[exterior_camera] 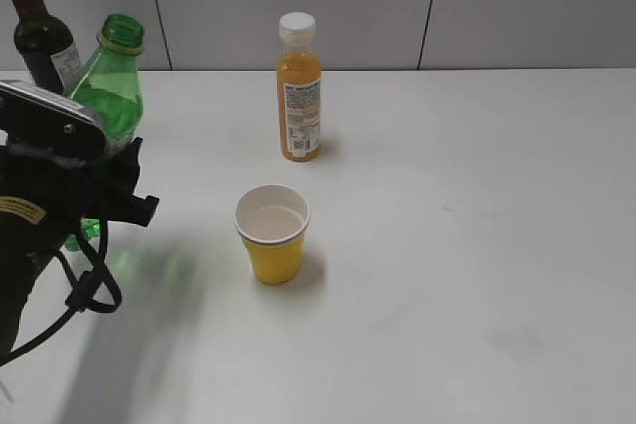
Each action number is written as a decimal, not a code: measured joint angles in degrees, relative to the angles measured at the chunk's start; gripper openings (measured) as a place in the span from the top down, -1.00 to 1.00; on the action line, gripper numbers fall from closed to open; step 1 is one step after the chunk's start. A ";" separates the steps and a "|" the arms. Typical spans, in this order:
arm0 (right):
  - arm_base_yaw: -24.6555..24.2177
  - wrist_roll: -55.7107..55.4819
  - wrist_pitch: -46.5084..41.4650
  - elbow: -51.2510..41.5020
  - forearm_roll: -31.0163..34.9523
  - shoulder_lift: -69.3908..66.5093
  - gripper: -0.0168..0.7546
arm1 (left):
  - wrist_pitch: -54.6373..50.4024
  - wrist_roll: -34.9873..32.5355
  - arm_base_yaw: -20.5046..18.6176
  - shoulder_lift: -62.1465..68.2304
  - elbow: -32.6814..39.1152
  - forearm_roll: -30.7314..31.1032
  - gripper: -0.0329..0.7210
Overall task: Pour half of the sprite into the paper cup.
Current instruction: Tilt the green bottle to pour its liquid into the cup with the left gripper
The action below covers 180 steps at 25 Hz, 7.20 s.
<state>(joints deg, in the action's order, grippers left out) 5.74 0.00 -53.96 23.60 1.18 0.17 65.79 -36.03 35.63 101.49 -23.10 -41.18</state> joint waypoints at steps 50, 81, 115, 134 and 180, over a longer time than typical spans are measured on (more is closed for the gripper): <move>0.00 0.00 0.00 0.00 0.00 0.00 -0.56 | 0.59 -34.32 -0.25 4.10 -0.45 4.66 -0.31; 0.00 0.00 0.00 0.00 0.00 0.00 -0.56 | 0.47 -45.22 -0.25 4.10 -0.12 3.19 -0.31; 0.00 0.00 0.00 0.00 0.00 0.00 -0.56 | 0.45 -54.45 0.71 4.10 -3.07 2.27 -0.31; 0.00 0.00 0.00 0.00 0.00 0.00 -0.56 | 0.53 -61.69 0.71 4.10 -3.45 1.13 -0.31; 0.00 0.00 0.00 0.00 0.00 0.00 -0.56 | 0.74 -64.71 0.71 4.10 -3.45 0.12 -0.31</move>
<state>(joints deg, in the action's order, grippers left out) 5.74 0.00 -53.96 23.60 1.18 0.17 66.53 -100.74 36.33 105.60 -26.55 -41.05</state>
